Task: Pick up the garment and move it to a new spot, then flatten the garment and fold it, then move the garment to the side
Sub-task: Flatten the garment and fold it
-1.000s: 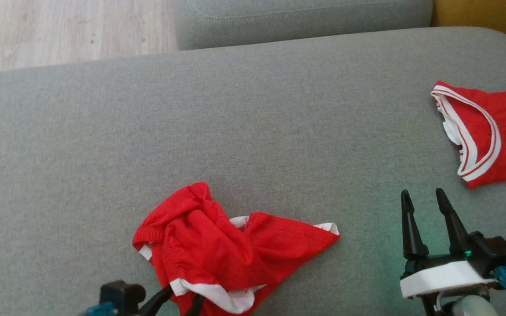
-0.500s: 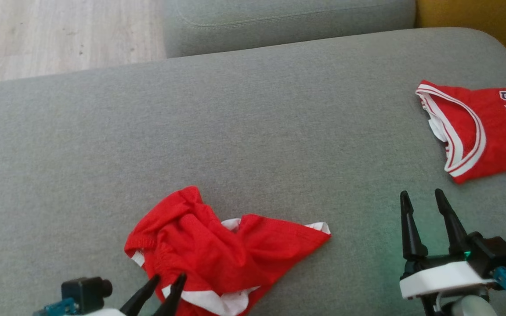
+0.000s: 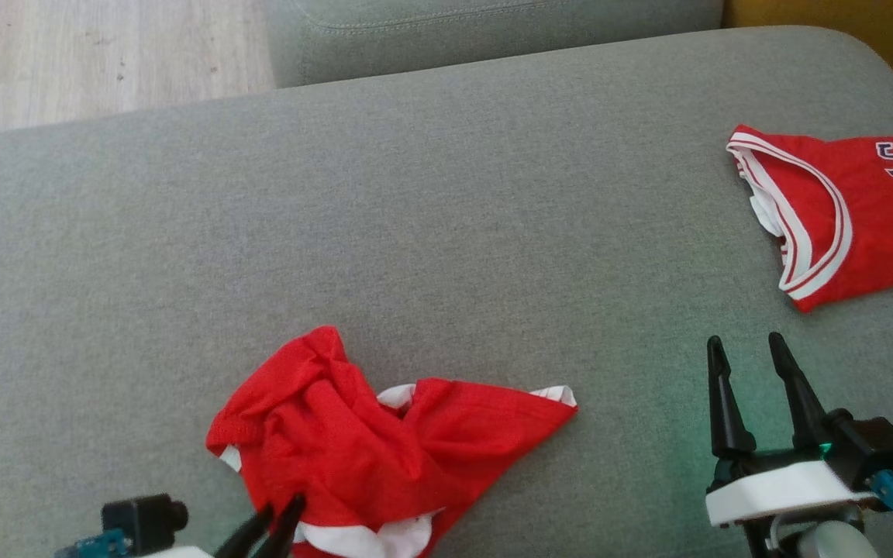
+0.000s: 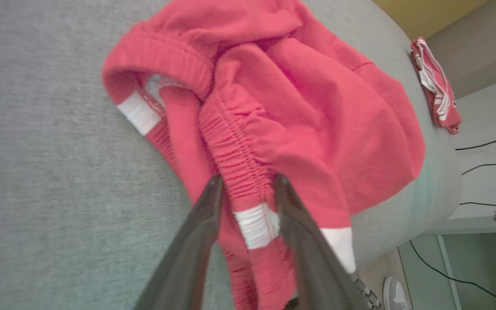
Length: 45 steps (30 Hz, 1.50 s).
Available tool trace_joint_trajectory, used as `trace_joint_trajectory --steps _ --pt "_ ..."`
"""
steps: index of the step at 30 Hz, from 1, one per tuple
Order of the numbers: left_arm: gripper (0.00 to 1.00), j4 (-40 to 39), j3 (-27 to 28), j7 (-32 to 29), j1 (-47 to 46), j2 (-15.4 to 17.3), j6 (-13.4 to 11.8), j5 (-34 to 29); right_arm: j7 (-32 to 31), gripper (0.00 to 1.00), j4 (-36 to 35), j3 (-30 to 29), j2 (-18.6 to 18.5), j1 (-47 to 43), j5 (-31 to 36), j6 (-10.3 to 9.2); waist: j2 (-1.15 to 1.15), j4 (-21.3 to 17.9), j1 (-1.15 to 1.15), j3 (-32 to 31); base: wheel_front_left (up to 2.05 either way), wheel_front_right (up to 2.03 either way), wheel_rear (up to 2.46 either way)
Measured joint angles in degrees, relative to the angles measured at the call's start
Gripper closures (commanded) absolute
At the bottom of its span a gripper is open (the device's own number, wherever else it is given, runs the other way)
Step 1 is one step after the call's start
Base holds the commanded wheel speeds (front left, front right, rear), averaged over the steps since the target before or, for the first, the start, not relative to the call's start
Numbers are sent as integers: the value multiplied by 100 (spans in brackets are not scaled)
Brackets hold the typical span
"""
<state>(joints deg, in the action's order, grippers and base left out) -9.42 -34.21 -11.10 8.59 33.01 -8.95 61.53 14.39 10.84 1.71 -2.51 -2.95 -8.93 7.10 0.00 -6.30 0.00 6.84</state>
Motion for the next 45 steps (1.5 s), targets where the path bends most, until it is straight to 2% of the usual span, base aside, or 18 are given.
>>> trace_joint_trajectory --steps 2,3,6,11,19,20,25,32,36,40,42,45 --pt "82 -2 -40 0 -11 -48 92 1 0 0 -1 -5 0 0 0 0 0 -12 0 11 0 0 0" --pt "100 -5 -59 1 -18 -73 96 0 0 0 -1 -8 0 0 0 0 0 -16 0 15 0 0 0" --pt "100 -67 -100 -29 -53 -94 194 0 0 0 0 -12 0 1 -1 0 0 -26 0 15 0 0 0" --pt "100 -319 -105 -54 -438 -130 197 -119 0 0 1 -9 0 18 -8 0 0 -58 0 17 0 0 0" --pt "100 -536 10 -598 -2054 -316 179 -245 0 0 11 78 0 180 -8 0 0 -227 0 -33 0 0 0" --pt "100 -382 78 -834 -2659 -396 129 -244 0 0 9 129 -1 257 -11 0 0 -332 0 -39 0 0 0" --pt "100 466 312 -1141 -3927 -608 -18 -246 0 0 7 248 -1 383 -124 0 0 -694 0 -4 0 0 0" --pt "100 1493 500 -1079 -5194 -737 70 -489 0 0 19 339 -1 392 -248 0 0 -1257 0 94 0 0 0" --pt "100 1733 533 -832 -5532 -878 247 -598 0 0 20 332 -2 391 -261 0 0 -1455 0 138 0 0 0" --pt "100 1742 646 -472 -5634 -1031 345 -617 0 0 14 275 -2 383 -257 0 0 -1412 0 158 0 0 0" --pt "100 1607 654 -358 -5631 -1031 349 -651 0 0 13 237 -2 377 -238 0 0 -1338 0 158 0 0 0" --pt "100 946 605 -416 -5314 -1028 495 -482 0 0 9 196 -2 366 -205 0 0 -1147 0 142 0 0 0"
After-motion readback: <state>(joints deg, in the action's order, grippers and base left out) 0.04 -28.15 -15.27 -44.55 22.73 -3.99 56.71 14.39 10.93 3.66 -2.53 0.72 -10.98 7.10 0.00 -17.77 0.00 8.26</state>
